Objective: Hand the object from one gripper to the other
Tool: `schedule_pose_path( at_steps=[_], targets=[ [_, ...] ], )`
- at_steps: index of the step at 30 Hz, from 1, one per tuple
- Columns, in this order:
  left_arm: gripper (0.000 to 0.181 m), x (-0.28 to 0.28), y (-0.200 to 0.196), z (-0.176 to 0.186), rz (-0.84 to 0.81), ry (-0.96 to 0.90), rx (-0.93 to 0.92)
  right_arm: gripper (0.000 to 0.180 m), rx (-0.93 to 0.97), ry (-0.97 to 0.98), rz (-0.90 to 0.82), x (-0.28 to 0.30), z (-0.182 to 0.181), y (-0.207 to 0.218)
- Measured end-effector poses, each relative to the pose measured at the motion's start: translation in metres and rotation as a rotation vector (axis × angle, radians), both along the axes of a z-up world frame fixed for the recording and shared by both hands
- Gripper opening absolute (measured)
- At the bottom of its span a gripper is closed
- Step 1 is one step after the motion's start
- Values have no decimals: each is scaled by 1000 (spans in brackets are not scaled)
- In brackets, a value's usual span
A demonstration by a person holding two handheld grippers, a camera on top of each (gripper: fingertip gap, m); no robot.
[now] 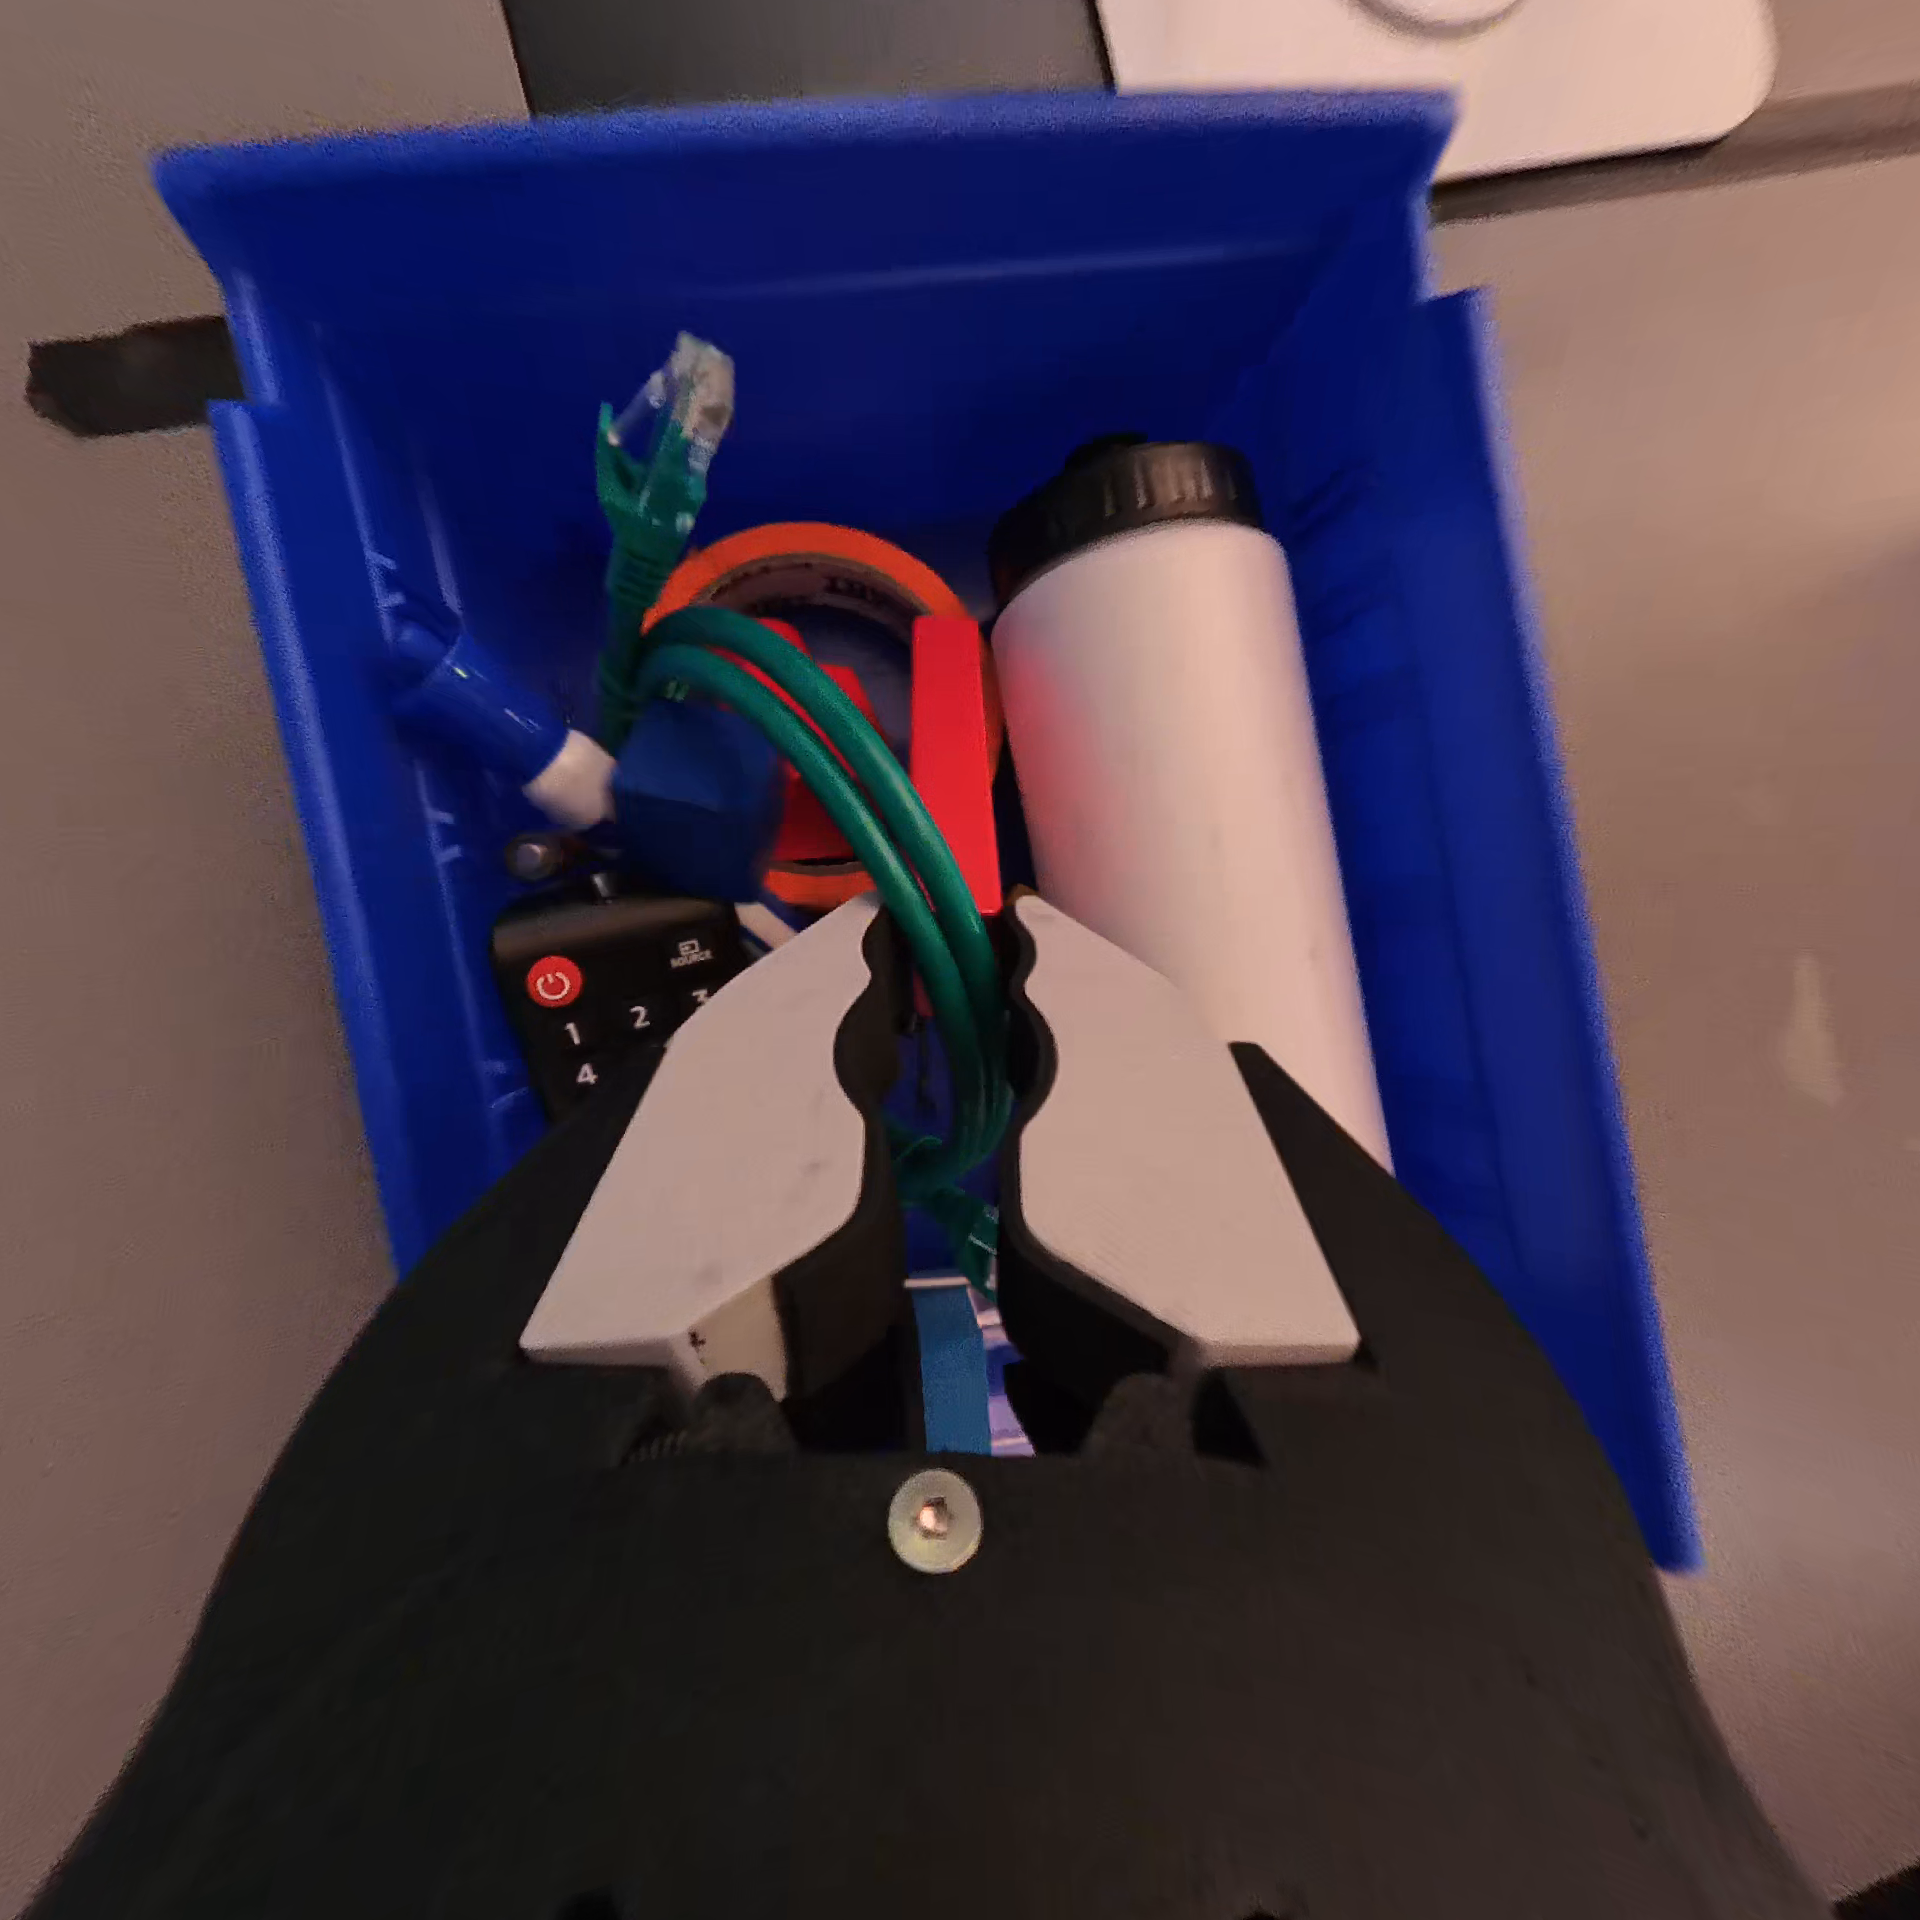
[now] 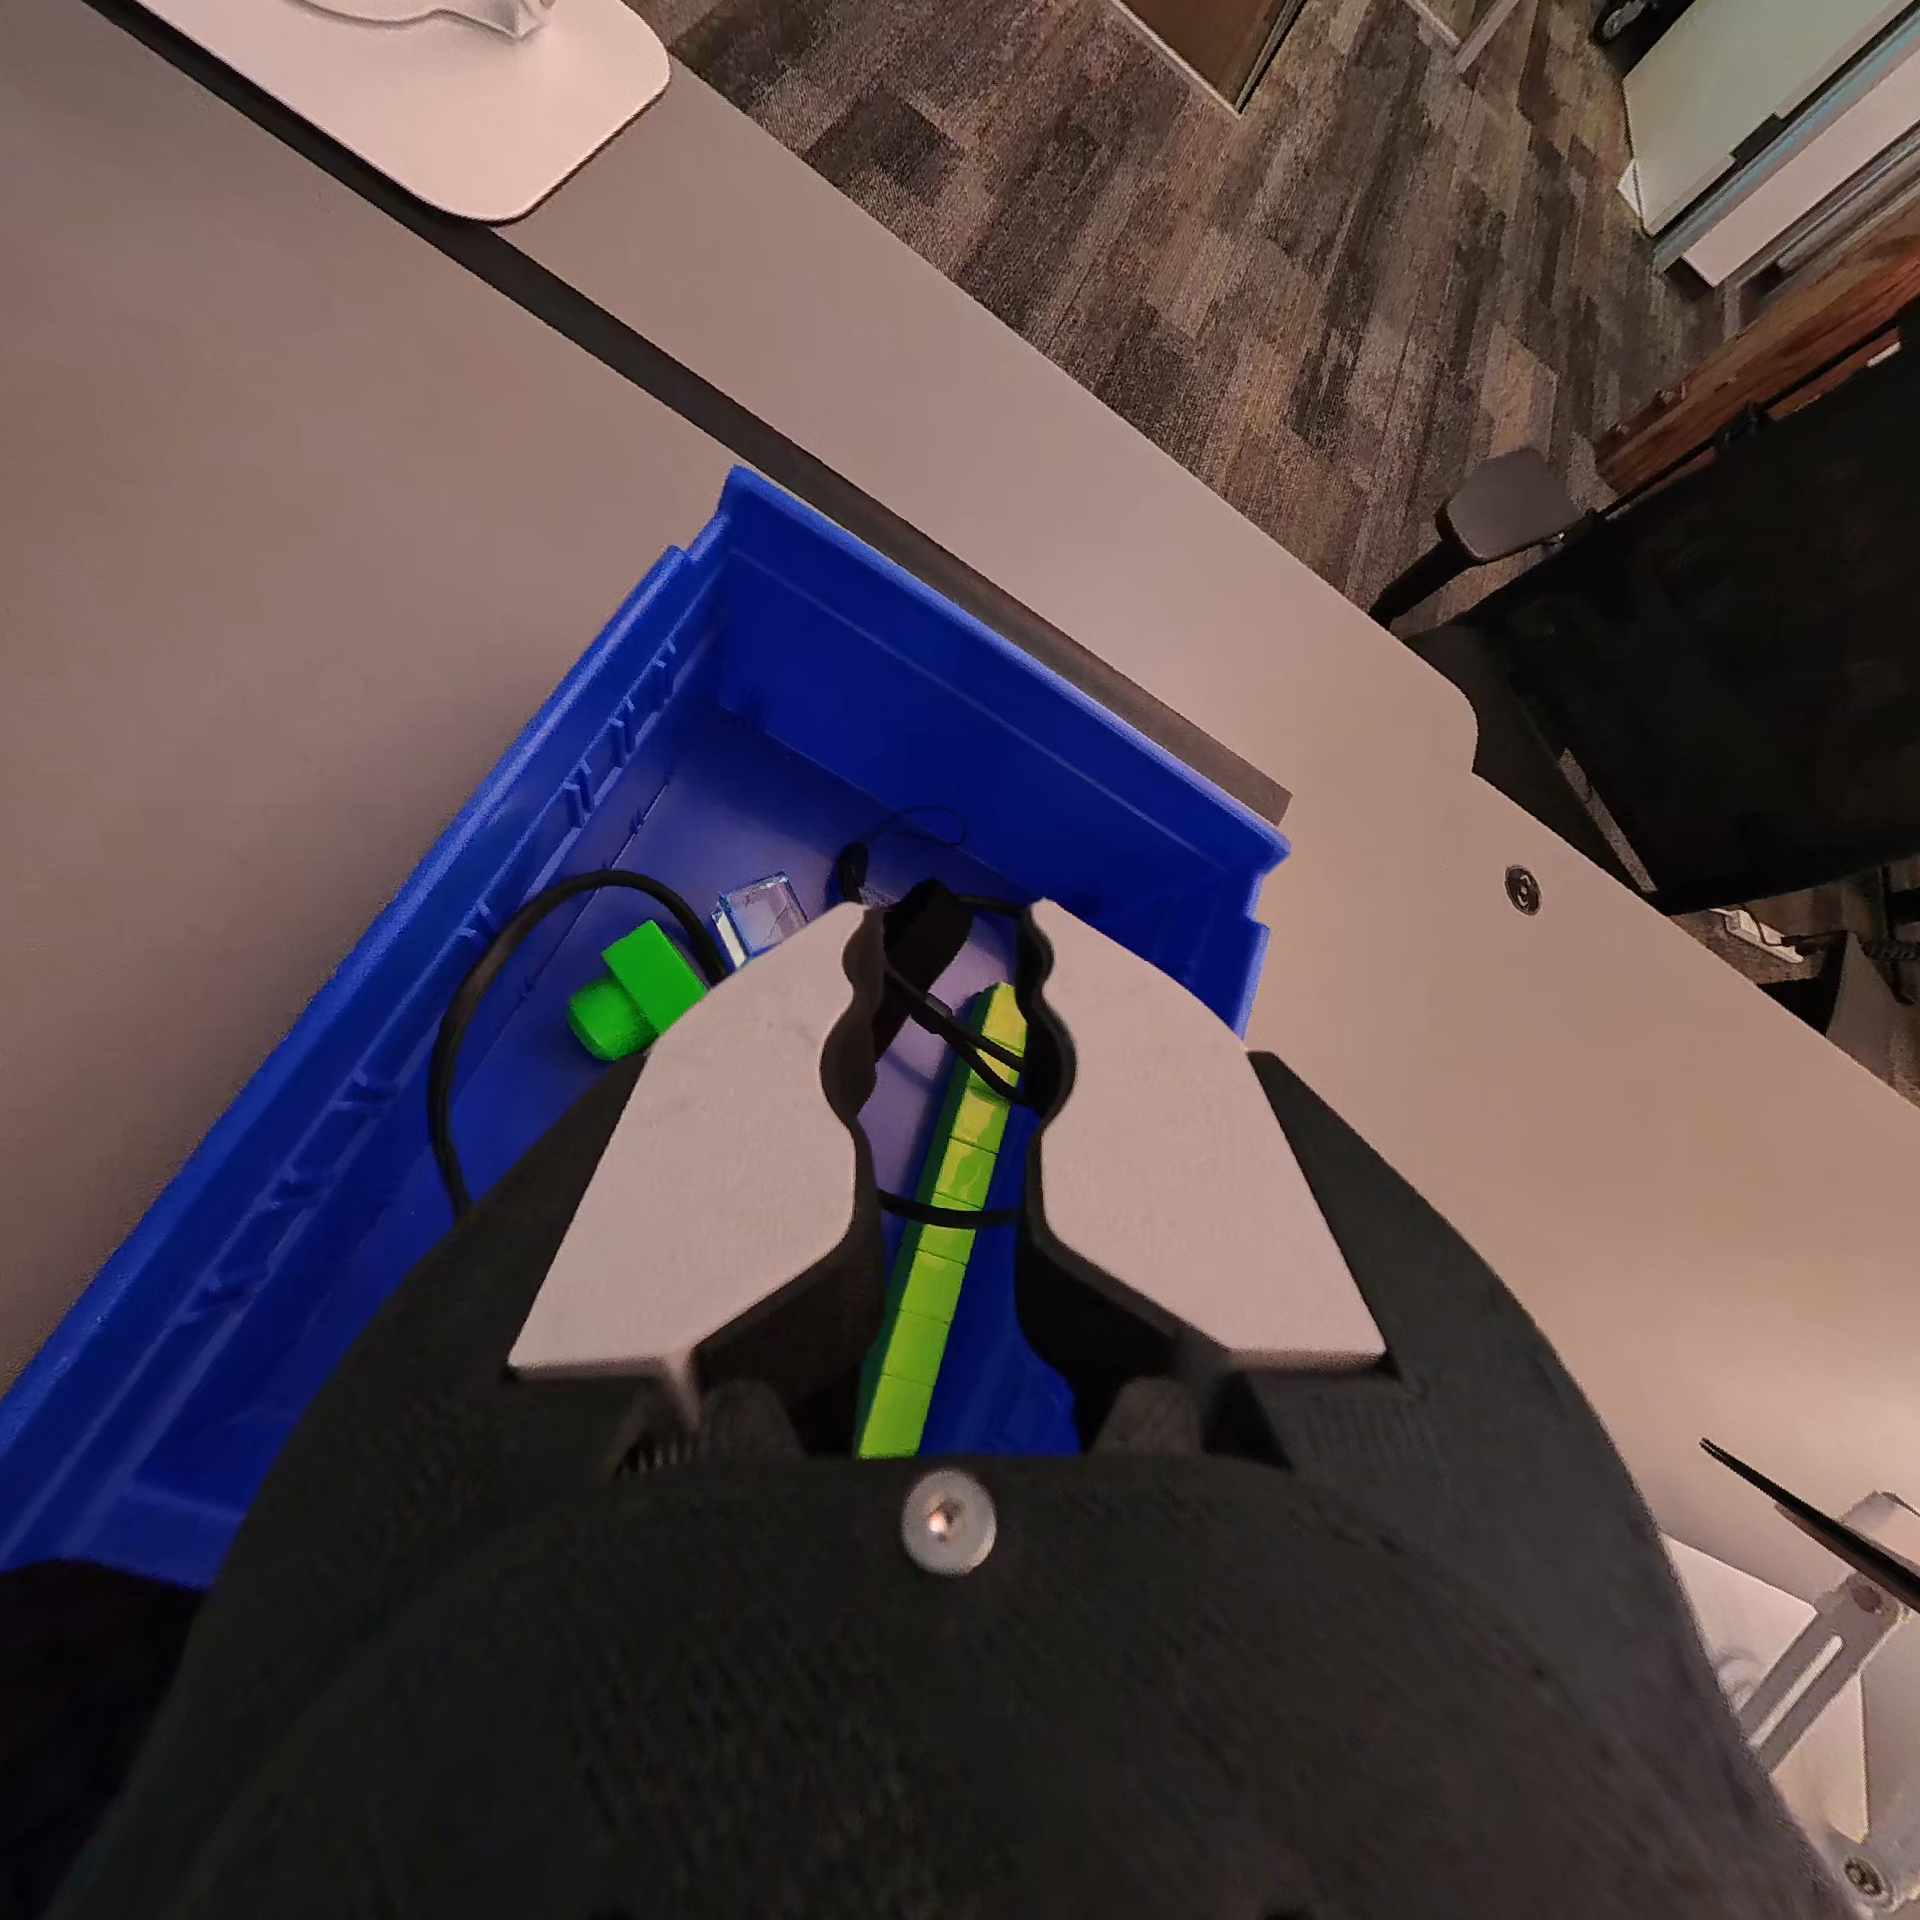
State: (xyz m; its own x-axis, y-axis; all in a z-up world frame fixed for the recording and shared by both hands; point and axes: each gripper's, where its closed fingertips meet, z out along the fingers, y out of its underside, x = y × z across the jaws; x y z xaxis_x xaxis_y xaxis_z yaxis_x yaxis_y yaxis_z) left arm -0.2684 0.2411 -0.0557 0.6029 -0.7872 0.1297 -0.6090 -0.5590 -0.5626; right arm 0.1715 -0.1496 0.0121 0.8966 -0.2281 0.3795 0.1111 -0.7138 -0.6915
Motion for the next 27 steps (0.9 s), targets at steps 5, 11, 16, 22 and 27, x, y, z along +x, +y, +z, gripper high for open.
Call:
schedule_pose_path(
  at_steps=[5, 11, 16, 22, 27],
  targets=[
    [16, 5, -24, 50, -95, -234, -16, 25, -17, -32, 49, -16, 2, 16],
    [15, 13, -55, 98, -208, -353, 72, 26, 37, -24, 230, -67, 8, 59],
    [15, 23, -93, 127, -357, -433, 94, 25, 186, 109, 524, -149, 17, 104],
    [15, 27, -119, 130, -490, -475, 19, 25, 364, 270, 814, -241, 27, 135],
    [15, 38, -149, 136, -624, -525, -73, 39, 562, 1, 965, -304, 49, 142]
  ],
)
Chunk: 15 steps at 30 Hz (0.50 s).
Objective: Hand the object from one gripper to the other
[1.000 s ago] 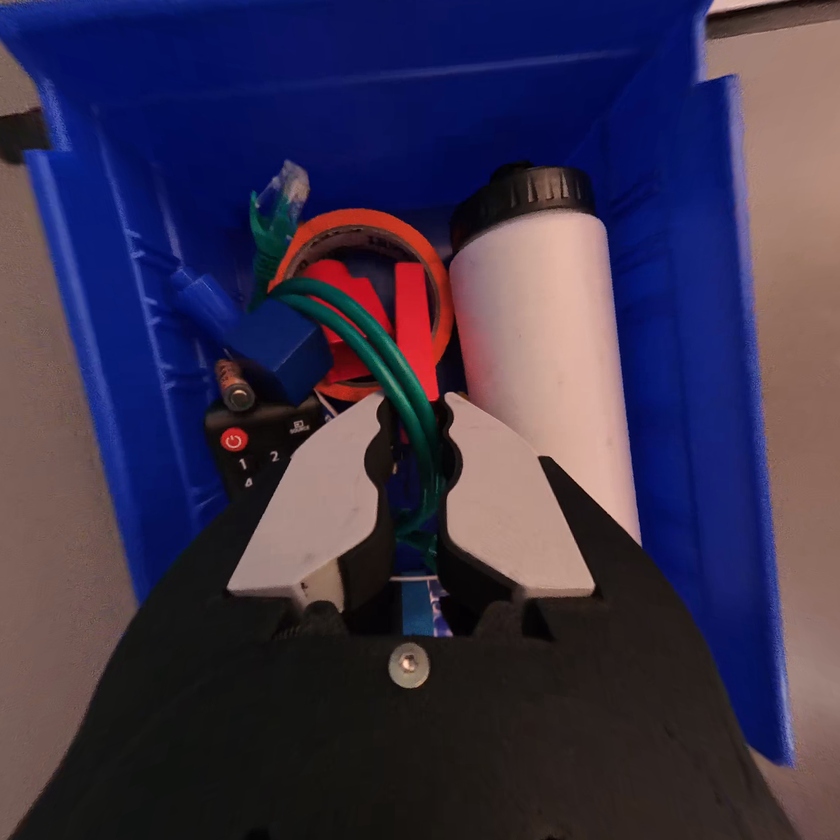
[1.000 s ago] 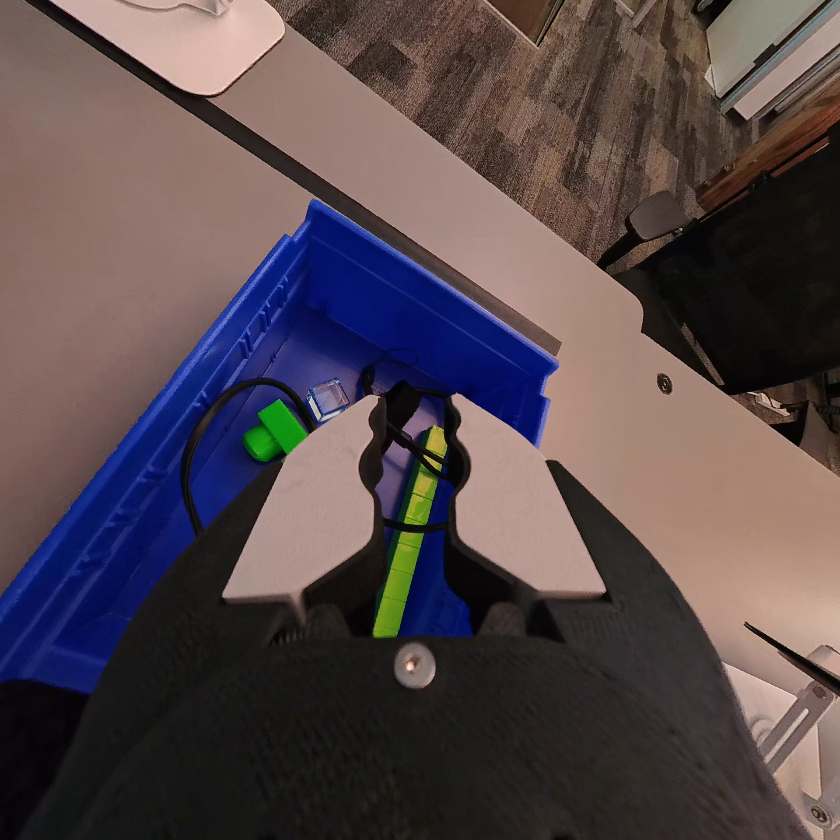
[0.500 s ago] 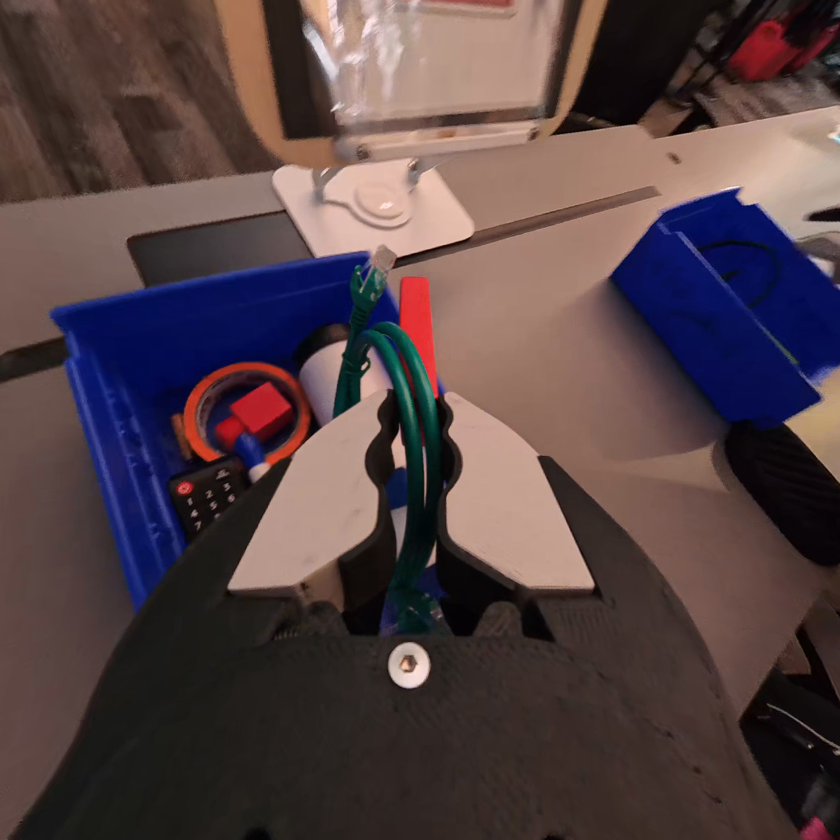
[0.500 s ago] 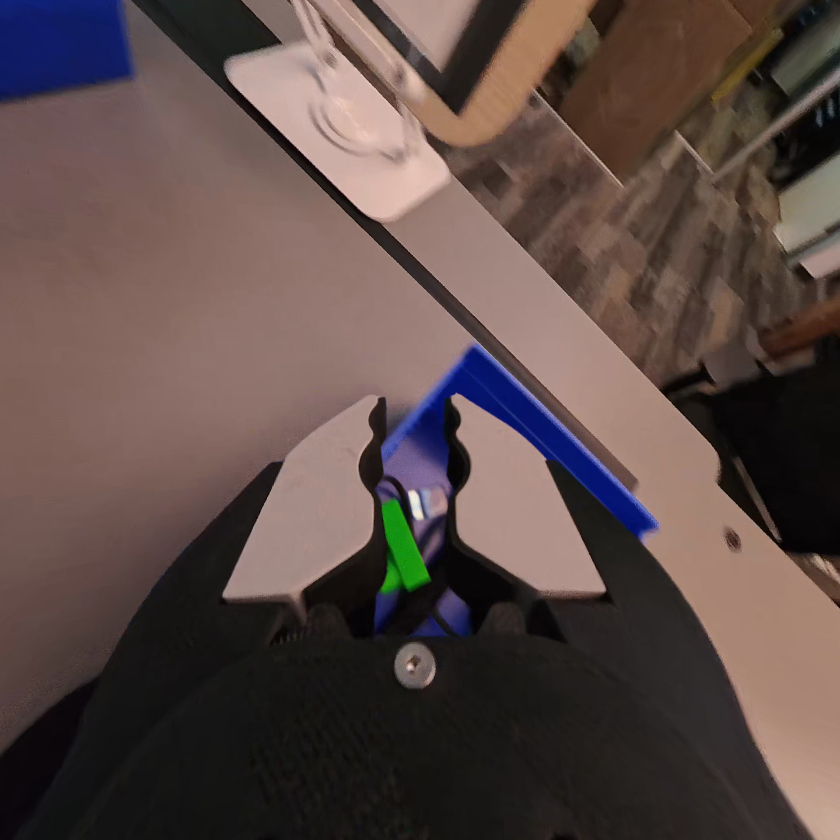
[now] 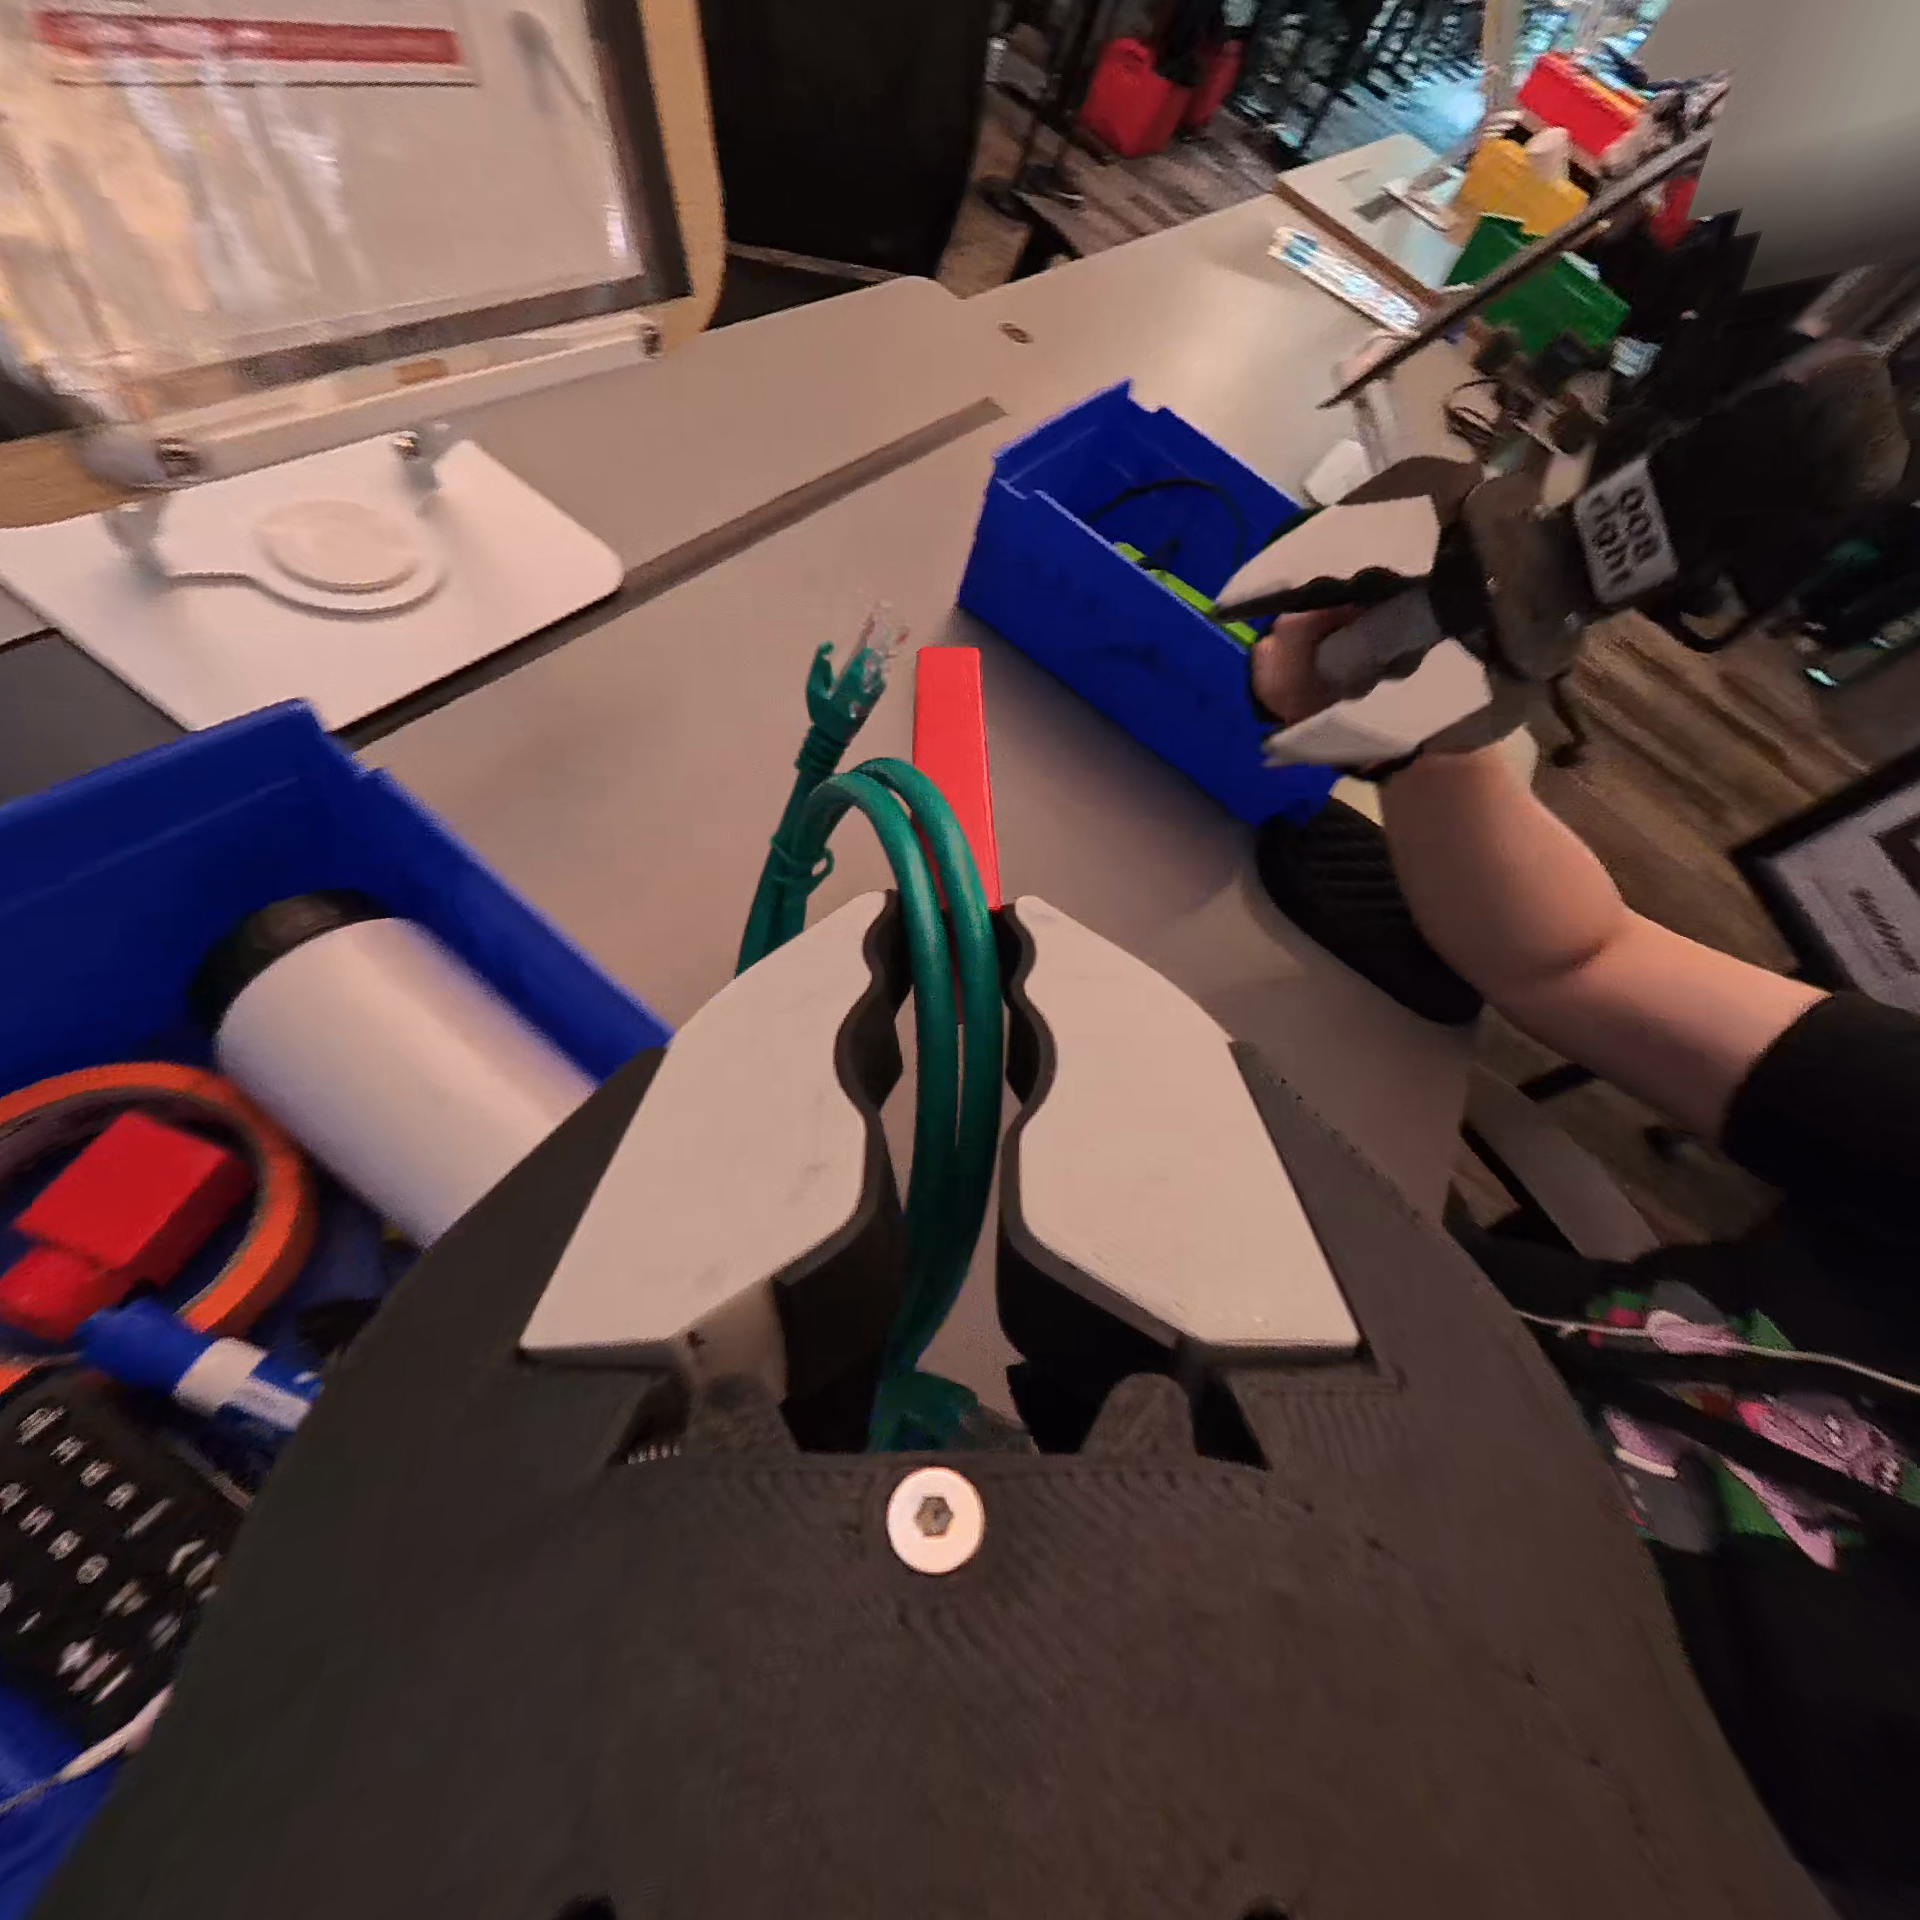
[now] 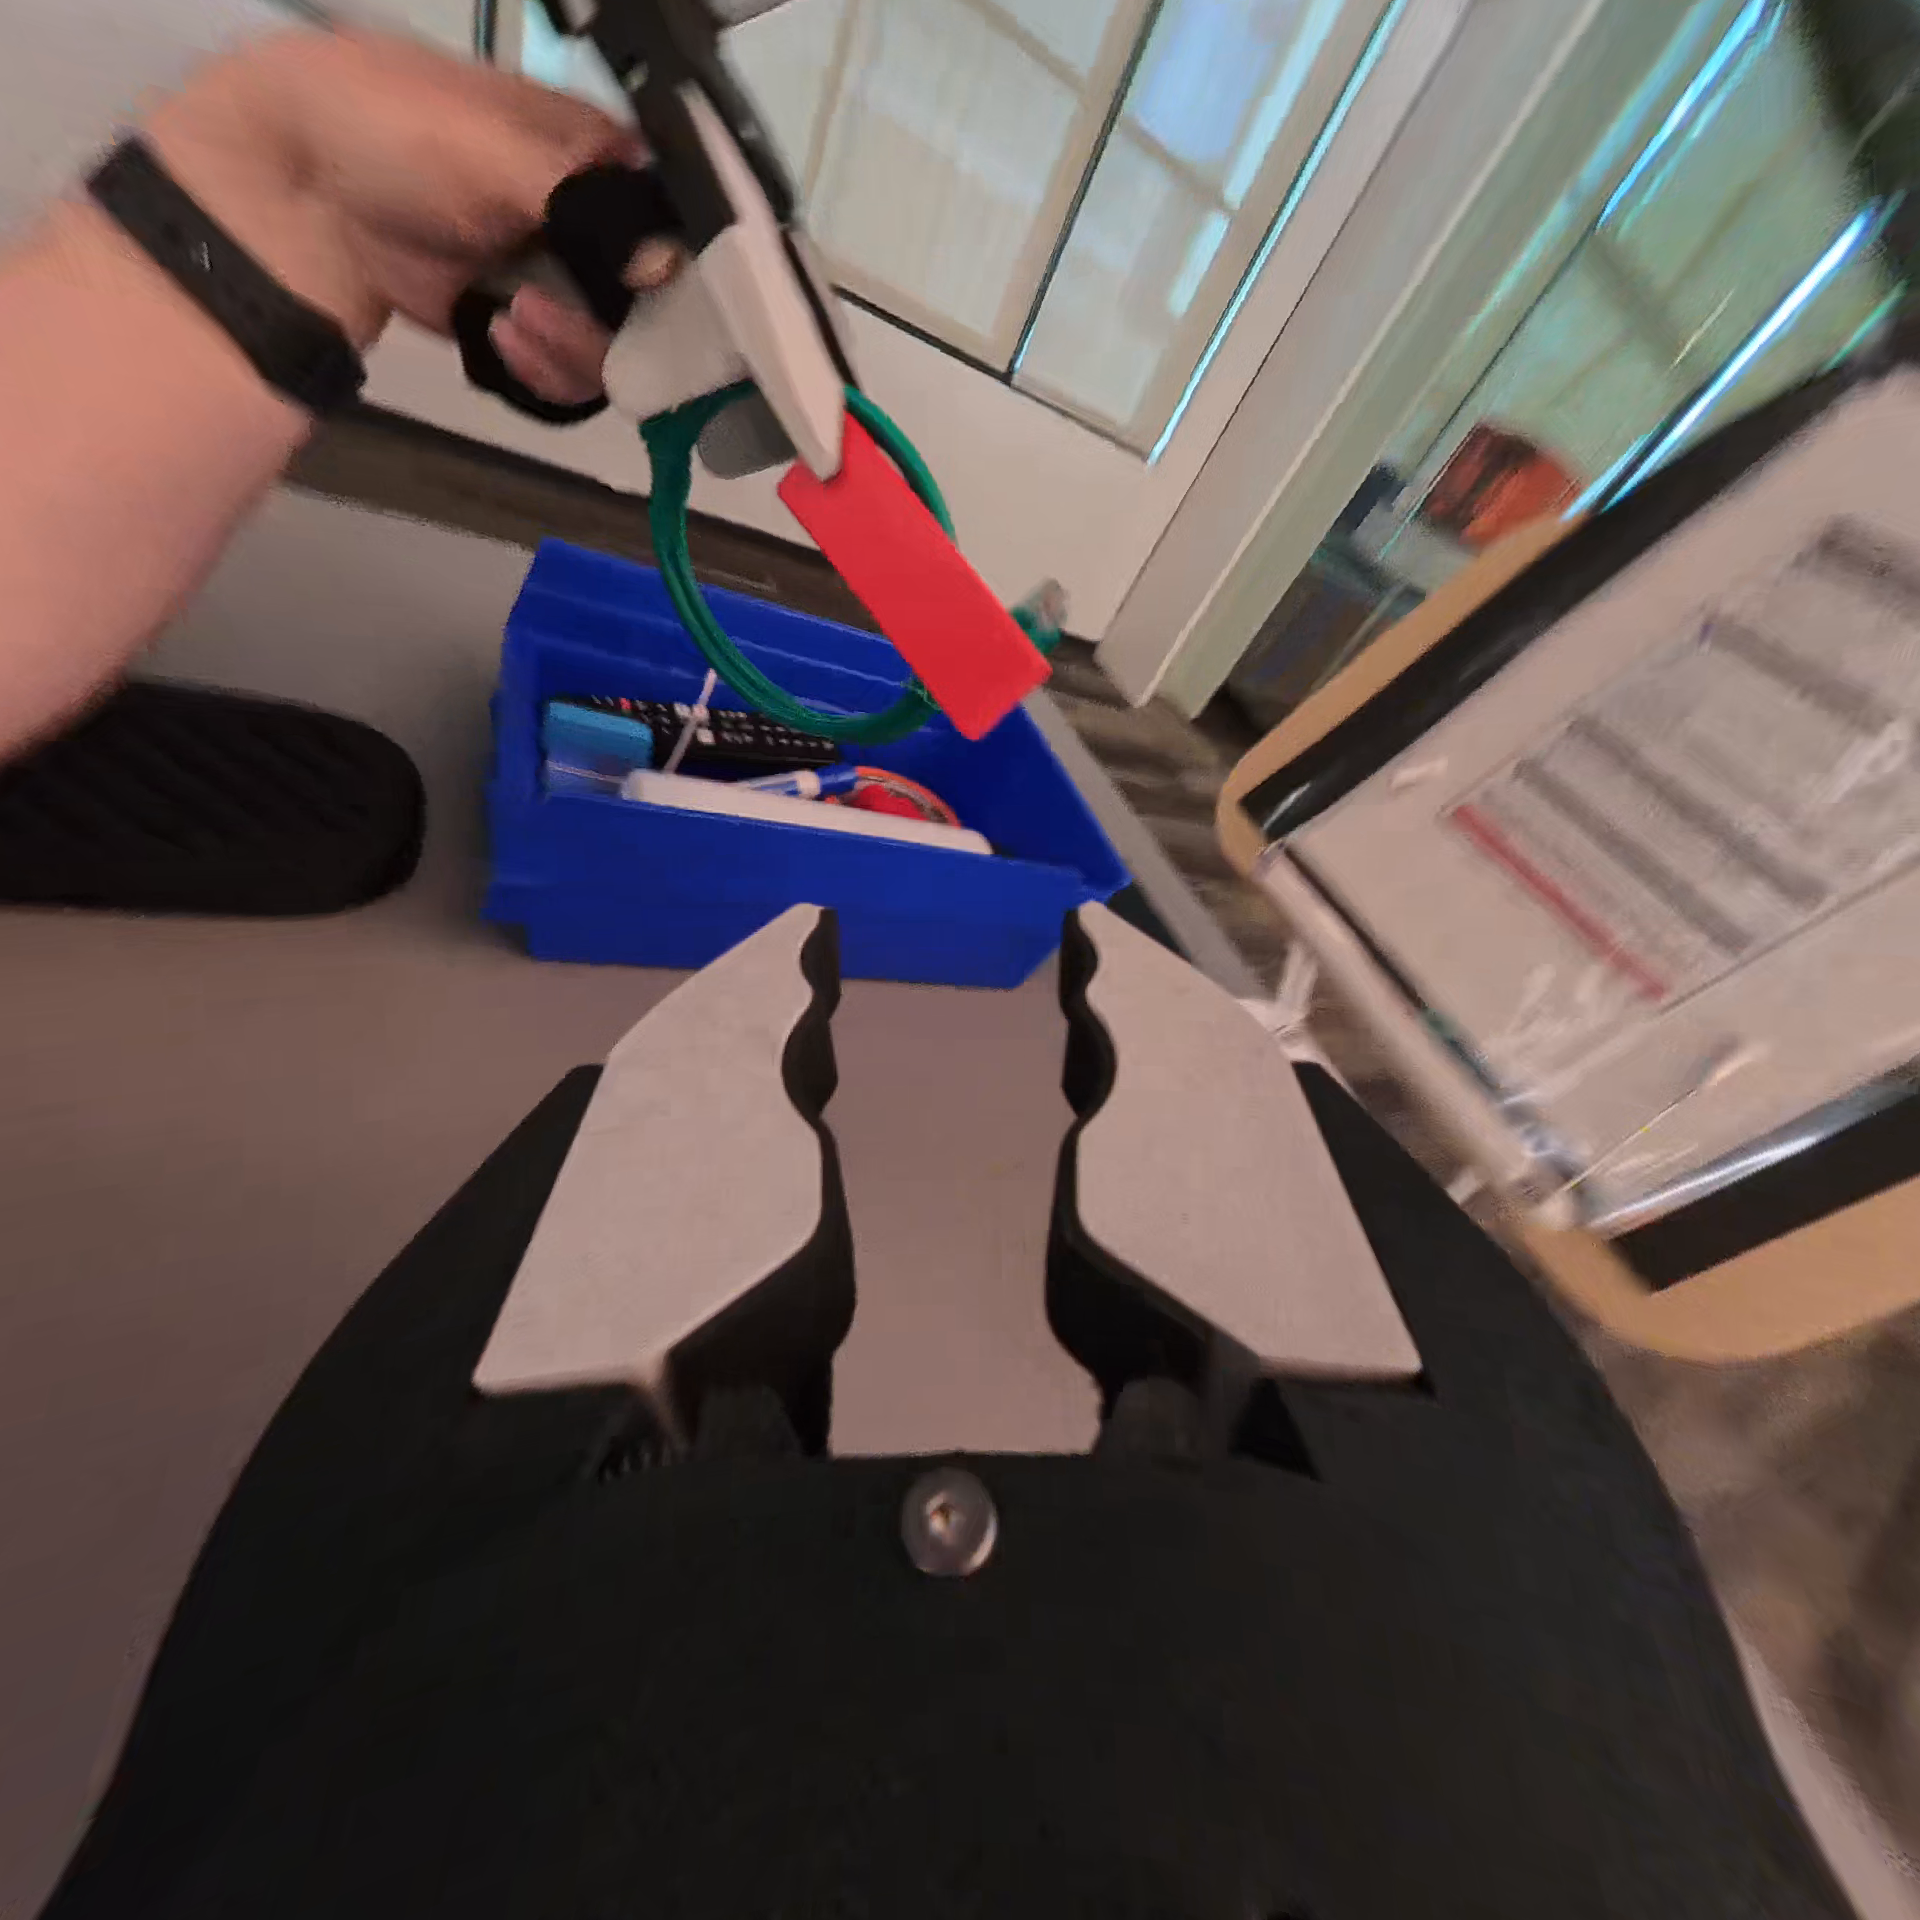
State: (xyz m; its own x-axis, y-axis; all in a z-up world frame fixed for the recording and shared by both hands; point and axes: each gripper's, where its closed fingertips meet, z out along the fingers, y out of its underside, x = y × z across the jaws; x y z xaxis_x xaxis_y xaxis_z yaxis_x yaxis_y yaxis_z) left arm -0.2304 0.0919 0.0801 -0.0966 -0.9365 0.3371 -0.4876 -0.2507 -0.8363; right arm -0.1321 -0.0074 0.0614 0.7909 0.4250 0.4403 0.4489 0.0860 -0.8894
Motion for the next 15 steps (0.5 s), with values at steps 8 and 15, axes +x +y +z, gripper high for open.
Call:
schedule_pose_path(
  at_steps=[8, 15],
  targets=[
    [15, 22, -62, -8, -272, 57, -11, 50, 355, -580, -225, -35, 3, 3],
    [15, 32, -92, -14, -389, 85, -9, 36, 316, -689, -266, -34, -6, 5]
  ],
)
